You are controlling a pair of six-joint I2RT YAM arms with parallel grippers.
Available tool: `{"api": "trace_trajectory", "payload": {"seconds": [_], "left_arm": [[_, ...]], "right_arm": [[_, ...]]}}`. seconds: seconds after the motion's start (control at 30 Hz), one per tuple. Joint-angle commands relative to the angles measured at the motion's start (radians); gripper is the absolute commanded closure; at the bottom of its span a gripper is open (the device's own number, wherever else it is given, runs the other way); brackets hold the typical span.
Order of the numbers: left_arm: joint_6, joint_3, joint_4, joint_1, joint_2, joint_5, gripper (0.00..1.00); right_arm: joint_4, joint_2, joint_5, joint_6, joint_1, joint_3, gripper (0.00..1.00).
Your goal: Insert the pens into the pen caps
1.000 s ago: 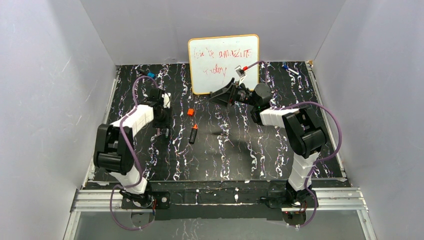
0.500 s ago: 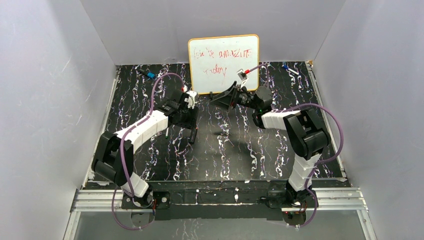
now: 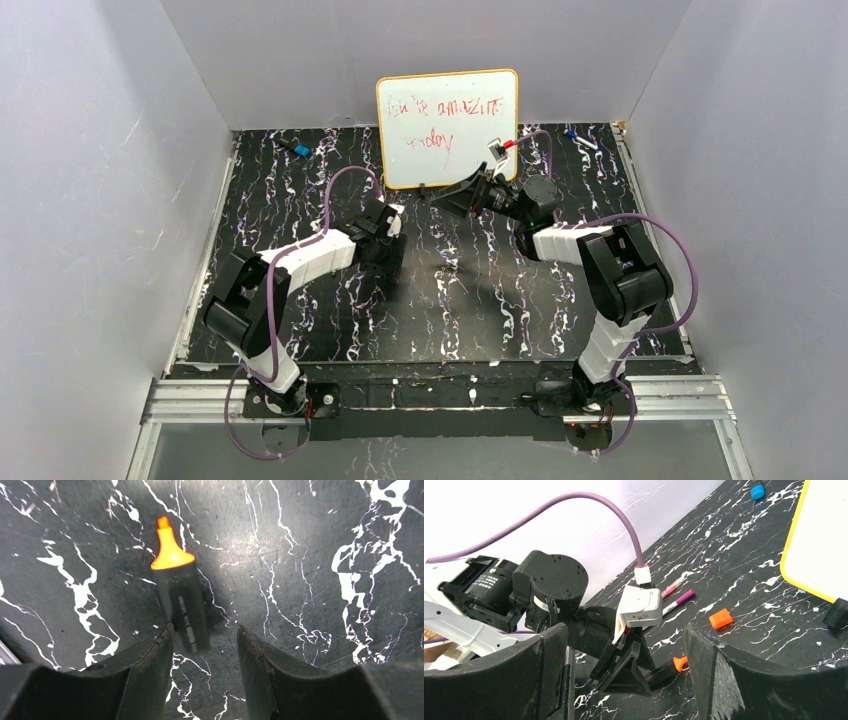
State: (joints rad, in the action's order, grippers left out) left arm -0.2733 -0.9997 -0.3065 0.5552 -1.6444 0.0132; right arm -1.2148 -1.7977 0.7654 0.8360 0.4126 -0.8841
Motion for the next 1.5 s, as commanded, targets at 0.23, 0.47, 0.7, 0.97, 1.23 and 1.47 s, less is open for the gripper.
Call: {"api": "trace_trajectory", "payload": {"seconds": [0.23,0.47,0.7,0.97,1.23,1.47], "left_arm": [[-0.069,0.096,0.021,0.025,0.033,-0.072,0.53],[-0.081,0.112,0.054,0.033,0.007,-0.068,0.56],[-0.091,0.140,0.076,0.046,-0.024,-0.074,0.79],[-0.077,0.160,0.091,0.050,-0.038,-0.106,1.00],[-0.027,0.198,0.210,0.046,0.115,-0.068,1.00],[-0.053,0.276,0.393,0.046,0.250,0.002,1.00]], "right_arm": [[-0.074,0.048,0.002,0.012,-0.023,0.019,0.07],[-0.073,0.052,0.002,0.015,-0.026,0.020,0.07],[-0.062,0.057,-0.007,0.012,-0.030,0.024,0.07],[-0.052,0.061,-0.019,0.010,-0.034,0.029,0.07],[-0.186,0.038,-0.104,0.081,-0.037,0.092,0.06],[-0.270,-0.067,-0.221,0.239,-0.021,0.130,0.11]]}}
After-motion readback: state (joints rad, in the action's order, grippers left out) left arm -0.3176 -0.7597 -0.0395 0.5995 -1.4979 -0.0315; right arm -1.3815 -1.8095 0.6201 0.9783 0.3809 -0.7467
